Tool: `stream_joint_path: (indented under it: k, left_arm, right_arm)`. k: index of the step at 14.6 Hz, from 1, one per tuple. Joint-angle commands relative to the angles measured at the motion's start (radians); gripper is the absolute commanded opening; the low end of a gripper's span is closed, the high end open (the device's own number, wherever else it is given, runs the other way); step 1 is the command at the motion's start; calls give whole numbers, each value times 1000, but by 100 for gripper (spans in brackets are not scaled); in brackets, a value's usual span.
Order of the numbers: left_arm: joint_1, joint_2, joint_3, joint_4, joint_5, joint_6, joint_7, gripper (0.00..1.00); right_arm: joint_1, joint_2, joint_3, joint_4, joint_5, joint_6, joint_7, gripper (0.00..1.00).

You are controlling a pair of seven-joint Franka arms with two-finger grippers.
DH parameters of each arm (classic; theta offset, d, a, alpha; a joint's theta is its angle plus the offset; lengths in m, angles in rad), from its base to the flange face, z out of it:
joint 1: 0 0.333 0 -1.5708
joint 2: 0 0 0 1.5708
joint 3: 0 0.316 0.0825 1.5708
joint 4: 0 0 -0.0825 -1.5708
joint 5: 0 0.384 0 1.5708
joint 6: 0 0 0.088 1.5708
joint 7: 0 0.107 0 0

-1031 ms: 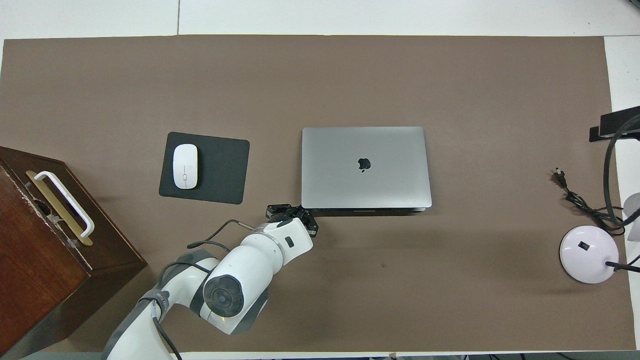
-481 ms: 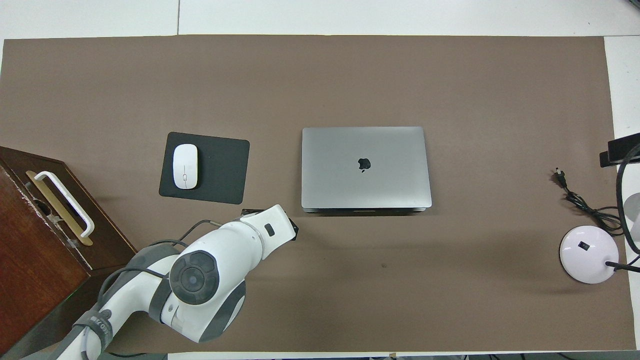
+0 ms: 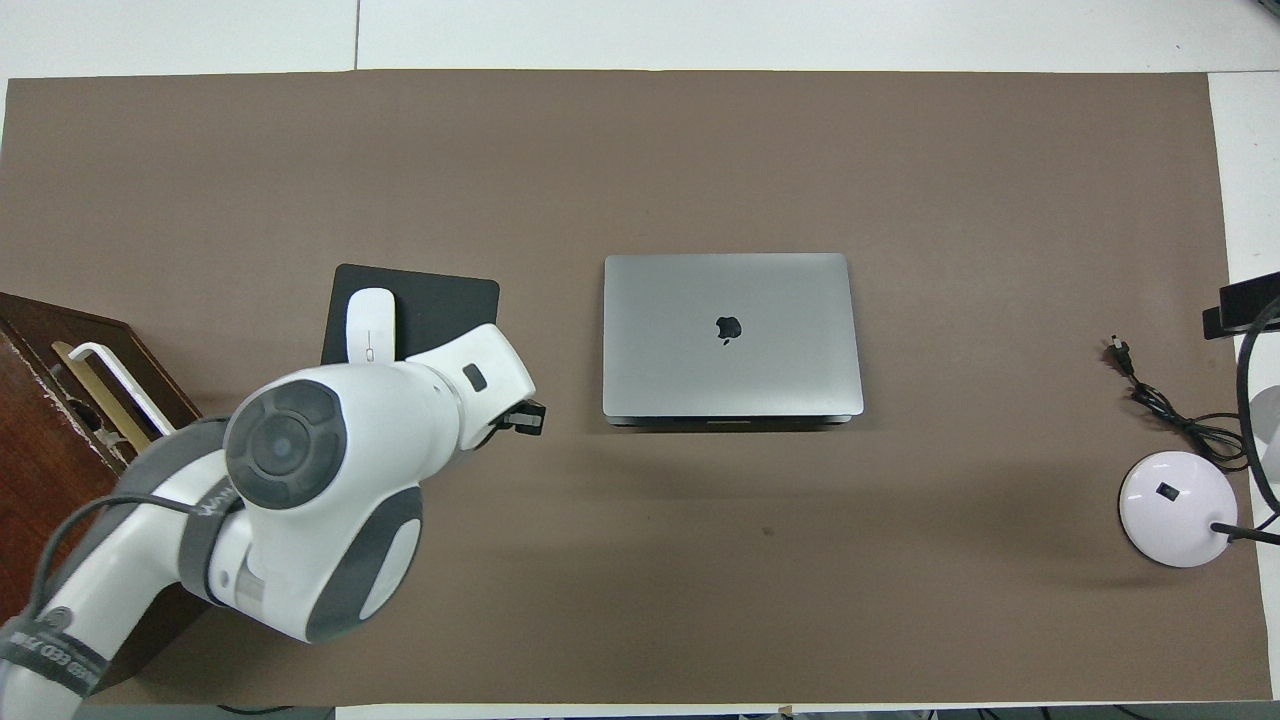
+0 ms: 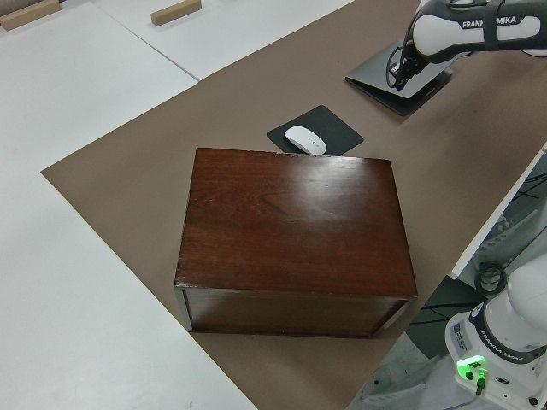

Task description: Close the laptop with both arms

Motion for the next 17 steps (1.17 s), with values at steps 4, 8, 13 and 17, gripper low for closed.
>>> stream_joint_path:
  k: [4, 8, 13, 17]
  left_arm:
    - [143, 1, -6, 210, 3, -264, 4, 0]
    - [244, 2, -7, 310, 7, -373, 6, 100]
    - [355, 4, -7, 373, 15, -420, 52, 100]
    - [435, 40, -7, 468, 18, -466, 50, 100]
  right_arm:
    - [-16, -28, 10, -36, -7, -3, -24, 100]
    - [-16, -34, 10, -47, -7, 5, -26, 100]
    - [-16, -46, 10, -77, -7, 11, -27, 100]
    - [-16, -51, 10, -96, -7, 35, -27, 100]
